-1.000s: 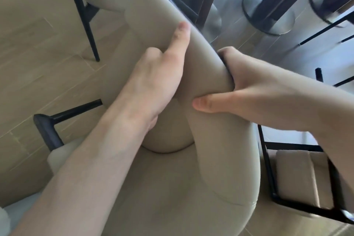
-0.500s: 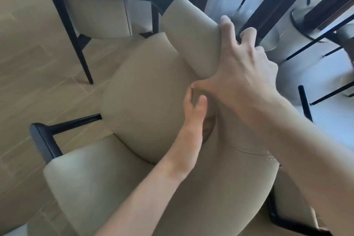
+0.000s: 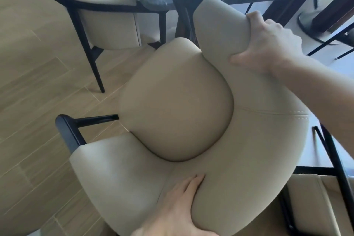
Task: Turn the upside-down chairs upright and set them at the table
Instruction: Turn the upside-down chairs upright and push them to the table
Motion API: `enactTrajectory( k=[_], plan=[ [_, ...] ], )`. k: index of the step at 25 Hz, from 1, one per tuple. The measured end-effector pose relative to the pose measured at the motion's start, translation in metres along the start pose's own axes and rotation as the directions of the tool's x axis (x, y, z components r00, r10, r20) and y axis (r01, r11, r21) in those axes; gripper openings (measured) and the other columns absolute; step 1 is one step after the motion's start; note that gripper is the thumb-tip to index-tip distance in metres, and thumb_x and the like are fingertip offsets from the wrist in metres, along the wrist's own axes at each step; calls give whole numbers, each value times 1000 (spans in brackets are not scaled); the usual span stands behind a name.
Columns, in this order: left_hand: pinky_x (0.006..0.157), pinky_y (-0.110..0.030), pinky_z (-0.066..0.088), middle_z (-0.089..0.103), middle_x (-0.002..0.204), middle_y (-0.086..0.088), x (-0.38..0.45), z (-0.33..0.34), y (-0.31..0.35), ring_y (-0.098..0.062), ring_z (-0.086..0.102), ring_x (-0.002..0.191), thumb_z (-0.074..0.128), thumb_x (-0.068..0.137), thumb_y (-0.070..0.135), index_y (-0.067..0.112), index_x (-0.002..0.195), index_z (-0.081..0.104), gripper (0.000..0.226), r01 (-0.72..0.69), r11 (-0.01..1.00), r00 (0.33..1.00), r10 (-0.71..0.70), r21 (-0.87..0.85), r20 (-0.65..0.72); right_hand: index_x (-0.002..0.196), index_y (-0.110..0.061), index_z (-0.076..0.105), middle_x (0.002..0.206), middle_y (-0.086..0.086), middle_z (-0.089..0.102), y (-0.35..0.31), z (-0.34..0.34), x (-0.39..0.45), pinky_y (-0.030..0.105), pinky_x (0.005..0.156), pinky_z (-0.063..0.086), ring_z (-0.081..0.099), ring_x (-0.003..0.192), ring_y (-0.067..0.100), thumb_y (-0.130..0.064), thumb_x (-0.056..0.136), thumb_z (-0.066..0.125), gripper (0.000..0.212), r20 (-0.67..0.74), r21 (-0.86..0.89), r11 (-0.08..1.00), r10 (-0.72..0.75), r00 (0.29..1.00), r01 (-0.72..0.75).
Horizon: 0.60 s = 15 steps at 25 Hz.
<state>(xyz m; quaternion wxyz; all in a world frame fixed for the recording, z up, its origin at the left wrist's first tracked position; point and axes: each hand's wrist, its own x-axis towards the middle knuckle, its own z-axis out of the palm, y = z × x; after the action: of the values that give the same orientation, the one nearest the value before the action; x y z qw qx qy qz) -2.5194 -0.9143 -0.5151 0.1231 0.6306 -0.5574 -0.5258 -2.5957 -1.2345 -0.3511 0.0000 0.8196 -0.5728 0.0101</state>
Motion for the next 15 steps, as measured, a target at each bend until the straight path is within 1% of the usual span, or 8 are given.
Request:
enactTrajectory(
  k=[1, 3, 5, 8, 10, 11, 13, 15],
  plan=[
    [119, -21, 16, 15, 160, 32, 1, 1, 3, 4, 18, 148, 78, 56, 78, 55, 153, 7, 122, -11, 1000, 1000, 11, -6, -23, 131, -26, 35, 104, 8, 51, 4, 1, 4, 43, 74, 38, 57, 102, 39, -52, 64, 74, 81, -2, -5, 1000, 3, 1000, -3],
    [113, -20, 21, 21, 157, 33, 3, 2, 9, 3, 24, 144, 73, 49, 82, 57, 151, 7, 124, -30, 999, 998, 29, -20, -61, 130, -25, 36, 105, 11, 54, 14, 5, 11, 43, 74, 38, 57, 103, 39, -53, 63, 73, 82, -9, -22, 1000, 1, 1000, -2],
    [113, -21, 25, 27, 156, 29, 7, 2, 8, 0, 30, 142, 69, 48, 85, 52, 152, 11, 124, -48, 999, 995, 47, -8, -93, 128, -23, 37, 98, 10, 51, 19, 7, 15, 44, 73, 37, 58, 101, 41, -54, 63, 73, 80, -36, -44, 999, 4, 999, -5],
    [116, -28, 30, 33, 156, 25, 8, 0, 3, -3, 34, 142, 67, 48, 87, 46, 154, 15, 125, -53, 998, 996, 54, 17, -74, 126, -22, 37, 98, 13, 50, 17, 6, 11, 44, 73, 35, 58, 99, 44, -52, 65, 72, 77, -41, -41, 998, 35, 999, -37],
    [114, -27, 31, 35, 155, 25, 6, -6, -4, -4, 36, 141, 67, 47, 88, 46, 154, 16, 126, -63, 998, 997, 64, 20, -47, 129, -22, 37, 103, 16, 54, 17, 5, 2, 44, 74, 35, 57, 101, 44, -51, 68, 71, 75, -52, -30, 998, 50, 997, -52],
    [113, -24, 30, 37, 155, 25, 5, -9, -9, -4, 38, 140, 67, 46, 88, 47, 154, 17, 126, -77, 997, 997, 78, 32, -30, 129, -23, 37, 102, 14, 54, 17, 5, -4, 45, 74, 36, 57, 101, 44, -51, 68, 69, 74, -71, -19, 998, 56, 996, -57],
    [111, -22, 31, 39, 153, 25, 2, -15, -21, -3, 39, 139, 69, 47, 87, 47, 153, 20, 123, -117, 991, 993, 118, 62, -5, 129, -26, 39, 99, 11, 52, 16, 5, -18, 46, 76, 40, 57, 100, 44, -53, 67, 67, 73, -105, 16, 998, 65, 992, -64],
    [114, -26, 32, 40, 154, 25, 2, -18, -24, -3, 39, 140, 70, 48, 86, 45, 153, 21, 123, -150, 985, 989, 149, 81, 16, 131, -30, 38, 102, 13, 56, 19, 4, -28, 50, 81, 45, 57, 101, 45, -56, 64, 65, 76, -107, 51, 994, 99, 989, -94]
  ],
)
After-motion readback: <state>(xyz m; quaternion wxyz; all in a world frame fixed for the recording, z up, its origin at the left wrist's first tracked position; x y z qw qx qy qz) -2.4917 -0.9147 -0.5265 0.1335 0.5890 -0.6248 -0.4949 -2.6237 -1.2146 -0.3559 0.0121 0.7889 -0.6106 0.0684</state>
